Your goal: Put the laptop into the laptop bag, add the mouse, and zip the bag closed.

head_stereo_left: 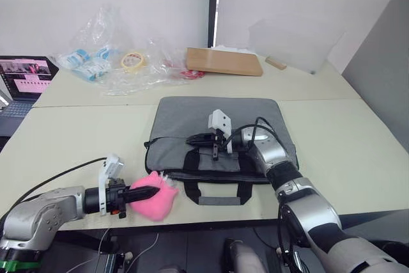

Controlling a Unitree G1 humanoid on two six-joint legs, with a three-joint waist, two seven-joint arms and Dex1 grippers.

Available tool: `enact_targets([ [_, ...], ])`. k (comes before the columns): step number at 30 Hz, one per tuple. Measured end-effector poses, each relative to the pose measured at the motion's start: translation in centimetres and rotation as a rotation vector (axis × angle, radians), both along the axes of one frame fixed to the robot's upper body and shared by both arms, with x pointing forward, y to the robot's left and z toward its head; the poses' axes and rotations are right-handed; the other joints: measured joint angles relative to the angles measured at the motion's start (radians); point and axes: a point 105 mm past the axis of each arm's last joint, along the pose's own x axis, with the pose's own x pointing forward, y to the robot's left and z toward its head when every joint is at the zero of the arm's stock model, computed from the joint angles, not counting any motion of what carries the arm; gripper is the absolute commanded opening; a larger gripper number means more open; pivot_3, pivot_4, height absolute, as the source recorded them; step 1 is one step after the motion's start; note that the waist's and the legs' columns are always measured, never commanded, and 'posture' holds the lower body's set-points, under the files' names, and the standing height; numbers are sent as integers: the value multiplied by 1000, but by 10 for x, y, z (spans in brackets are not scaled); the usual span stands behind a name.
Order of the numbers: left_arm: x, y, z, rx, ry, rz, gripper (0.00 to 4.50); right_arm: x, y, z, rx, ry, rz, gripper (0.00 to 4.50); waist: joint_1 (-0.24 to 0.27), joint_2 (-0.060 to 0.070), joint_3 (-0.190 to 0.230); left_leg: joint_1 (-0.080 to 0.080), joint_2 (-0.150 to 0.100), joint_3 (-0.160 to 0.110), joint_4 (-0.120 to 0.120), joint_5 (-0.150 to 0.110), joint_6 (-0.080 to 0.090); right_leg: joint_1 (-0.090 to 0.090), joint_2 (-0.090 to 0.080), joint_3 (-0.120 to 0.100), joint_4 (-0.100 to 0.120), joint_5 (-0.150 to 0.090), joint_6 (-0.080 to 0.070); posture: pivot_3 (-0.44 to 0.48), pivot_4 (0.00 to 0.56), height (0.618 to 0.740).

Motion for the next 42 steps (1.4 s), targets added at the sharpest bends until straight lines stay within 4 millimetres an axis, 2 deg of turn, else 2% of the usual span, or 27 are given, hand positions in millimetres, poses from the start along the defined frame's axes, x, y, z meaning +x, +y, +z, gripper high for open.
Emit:
enact_targets([
  [4, -6, 4, -3, 0, 12, 18, 41, 2, -1, 11, 23, -37, -6, 0, -2, 0, 0, 0, 0, 0, -1, 0, 0, 0, 0, -1, -1, 0, 0, 0, 150, 740],
  [11, -19, 8, -10, -15, 76, 35, 41, 7, -3, -15, -86, -66, -43, 0, -6, 0, 0, 1, 0, 2, -1, 0, 0, 0, 1, 0, 0, 0, 0, 0, 150, 740],
  [13, -25, 10, -11, 3, 92, 21, 41, 8, -1, -16, -93, -82, -49, 0, -8, 0, 0, 1, 0, 2, -1, 0, 0, 0, 1, 0, 0, 0, 0, 0, 150, 740],
  [20, -31, 13, -12, 12, 107, 11, 41, 4, 12, -11, -65, -76, -9, 0, -9, 0, 0, 1, 1, 1, -1, 1, -1, 0, 1, 0, 2, 0, -1, 0, 150, 740],
  [27, -41, 17, -16, 27, 123, -9, 41, 9, 20, 5, -46, -102, -11, 0, -12, 1, 0, 1, 1, 1, -2, 1, -1, -1, 1, 0, 1, -1, -1, 0, 150, 740],
  [29, -44, 17, -17, 36, 120, -17, 41, 11, 20, 3, -45, -88, -22, 0, -17, 1, 0, 1, 1, 2, -2, 1, -1, -1, 1, 0, 1, -1, -1, 0, 150, 740],
  [33, -48, 16, -18, 57, 112, -34, 41, 14, 20, -15, -129, -94, -51, 0, -25, 1, 0, 1, 1, 2, -2, 1, -1, -1, 1, 0, 1, -1, -1, 0, 150, 740],
  [37, -46, 15, -16, 63, 103, -39, 41, 17, 22, -20, -189, -156, -66, 0, -27, 1, 0, 1, 0, 2, -2, 0, -1, 3, 1, 0, 2, -1, -1, 0, 150, 740],
  [42, -46, 4, -10, 36, 105, -68, 41, 17, 23, -24, -209, -183, -73, 0, -26, 1, 0, 2, 0, 1, -1, 0, -1, 6, 0, 2, 4, -1, -1, 0, 150, 740],
])
